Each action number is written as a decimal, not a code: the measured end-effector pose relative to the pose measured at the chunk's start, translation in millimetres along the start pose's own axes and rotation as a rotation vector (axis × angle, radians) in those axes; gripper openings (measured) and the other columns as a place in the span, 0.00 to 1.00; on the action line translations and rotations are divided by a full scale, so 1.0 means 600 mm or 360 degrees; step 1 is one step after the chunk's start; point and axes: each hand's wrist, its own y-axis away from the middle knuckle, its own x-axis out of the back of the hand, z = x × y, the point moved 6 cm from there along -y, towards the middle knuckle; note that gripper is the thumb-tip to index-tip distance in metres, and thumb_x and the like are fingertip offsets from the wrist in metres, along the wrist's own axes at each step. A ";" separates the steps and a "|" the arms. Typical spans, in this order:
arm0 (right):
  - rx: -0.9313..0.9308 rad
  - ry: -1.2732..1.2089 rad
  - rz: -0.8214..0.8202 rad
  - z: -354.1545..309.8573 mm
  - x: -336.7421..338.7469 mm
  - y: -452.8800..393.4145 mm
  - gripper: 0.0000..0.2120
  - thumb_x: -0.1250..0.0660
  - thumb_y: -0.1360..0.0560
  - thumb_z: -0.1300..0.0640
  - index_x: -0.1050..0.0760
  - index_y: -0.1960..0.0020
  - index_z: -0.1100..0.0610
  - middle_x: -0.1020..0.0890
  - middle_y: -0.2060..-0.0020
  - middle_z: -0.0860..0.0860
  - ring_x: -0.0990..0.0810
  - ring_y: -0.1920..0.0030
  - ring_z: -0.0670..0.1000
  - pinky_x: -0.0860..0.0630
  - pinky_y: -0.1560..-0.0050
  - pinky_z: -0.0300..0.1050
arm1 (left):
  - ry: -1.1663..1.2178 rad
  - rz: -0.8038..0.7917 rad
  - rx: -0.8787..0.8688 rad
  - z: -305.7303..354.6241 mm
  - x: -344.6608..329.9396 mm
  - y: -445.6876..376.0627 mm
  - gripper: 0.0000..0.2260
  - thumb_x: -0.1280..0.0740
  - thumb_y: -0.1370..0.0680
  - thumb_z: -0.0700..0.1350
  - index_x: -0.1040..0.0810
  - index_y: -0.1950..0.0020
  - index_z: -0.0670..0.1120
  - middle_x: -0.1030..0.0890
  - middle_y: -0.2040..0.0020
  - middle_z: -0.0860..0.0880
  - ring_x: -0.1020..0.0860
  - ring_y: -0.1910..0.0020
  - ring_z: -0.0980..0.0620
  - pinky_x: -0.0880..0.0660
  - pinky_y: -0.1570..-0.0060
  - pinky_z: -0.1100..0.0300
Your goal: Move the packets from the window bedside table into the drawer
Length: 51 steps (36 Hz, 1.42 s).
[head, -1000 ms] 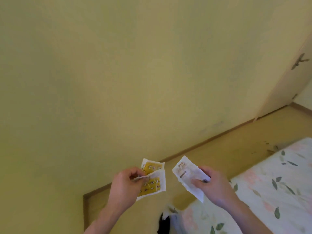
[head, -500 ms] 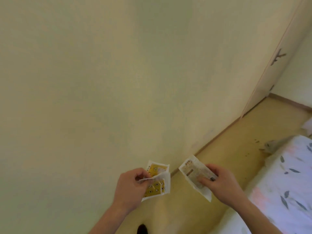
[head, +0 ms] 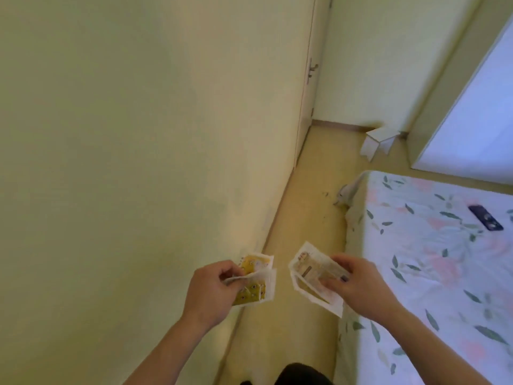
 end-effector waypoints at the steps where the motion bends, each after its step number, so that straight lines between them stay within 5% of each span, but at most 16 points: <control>1: -0.0041 -0.0021 0.0058 0.010 0.014 -0.002 0.07 0.25 0.26 0.53 0.18 0.51 0.43 0.16 0.59 0.34 0.17 0.59 0.36 0.20 0.60 0.35 | 0.0004 -0.0056 -0.0042 0.014 -0.012 -0.026 0.08 0.20 0.32 0.46 0.18 0.63 0.55 0.18 0.66 0.57 0.20 0.64 0.56 0.23 0.61 0.57; 5: -0.0212 -0.0044 0.0316 0.049 0.075 -0.013 0.08 0.24 0.27 0.52 0.19 0.50 0.42 0.17 0.63 0.35 0.20 0.61 0.31 0.27 0.65 0.26 | 0.0017 -0.0264 -0.0191 0.080 -0.068 -0.119 0.08 0.20 0.31 0.45 0.17 0.64 0.54 0.17 0.65 0.58 0.19 0.63 0.57 0.21 0.60 0.56; 12: -0.0433 -0.0188 0.0576 0.127 0.168 -0.079 0.09 0.24 0.27 0.57 0.18 0.51 0.44 0.16 0.64 0.39 0.20 0.62 0.34 0.27 0.64 0.27 | 0.0040 -0.0489 -0.0407 0.186 -0.184 -0.280 0.07 0.21 0.29 0.43 0.17 0.63 0.53 0.16 0.63 0.58 0.17 0.61 0.58 0.20 0.61 0.60; 28: -0.0369 -0.0210 0.0573 0.203 0.458 -0.479 0.07 0.25 0.27 0.59 0.17 0.54 0.47 0.18 0.67 0.34 0.20 0.67 0.37 0.27 0.67 0.30 | 0.0136 -0.0464 -0.0299 0.394 -0.354 -0.657 0.08 0.22 0.28 0.42 0.17 0.63 0.53 0.15 0.64 0.53 0.16 0.61 0.53 0.18 0.58 0.52; 36: -0.0349 -0.0248 0.0670 0.221 0.574 -0.677 0.07 0.25 0.26 0.58 0.18 0.54 0.46 0.18 0.68 0.37 0.21 0.69 0.39 0.29 0.70 0.31 | 0.0127 -0.0510 -0.0322 0.476 -0.436 -0.863 0.08 0.21 0.28 0.42 0.16 0.64 0.52 0.16 0.63 0.55 0.17 0.61 0.56 0.22 0.65 0.65; 42: -0.0448 -0.0196 0.0783 0.250 0.644 -0.821 0.10 0.24 0.26 0.56 0.17 0.47 0.47 0.16 0.61 0.42 0.20 0.65 0.37 0.26 0.68 0.31 | 0.0175 -0.0586 -0.0393 0.541 -0.490 -1.050 0.06 0.22 0.27 0.41 0.16 0.62 0.51 0.15 0.62 0.53 0.15 0.60 0.55 0.17 0.60 0.56; 47: -0.0470 -0.0272 0.0939 0.259 0.707 -0.910 0.07 0.25 0.25 0.56 0.18 0.51 0.44 0.15 0.65 0.42 0.21 0.71 0.42 0.28 0.73 0.34 | 0.0136 -0.0675 -0.0477 0.611 -0.547 -1.187 0.08 0.23 0.28 0.39 0.16 0.64 0.51 0.16 0.63 0.51 0.17 0.63 0.57 0.23 0.66 0.65; 51: -0.0591 -0.0310 0.1041 0.286 0.745 -0.959 0.08 0.26 0.25 0.57 0.18 0.51 0.43 0.15 0.66 0.43 0.23 0.75 0.44 0.30 0.74 0.35 | 0.0037 -0.0798 -0.0567 0.670 -0.618 -1.271 0.07 0.22 0.28 0.42 0.16 0.63 0.52 0.16 0.64 0.55 0.18 0.64 0.57 0.22 0.65 0.63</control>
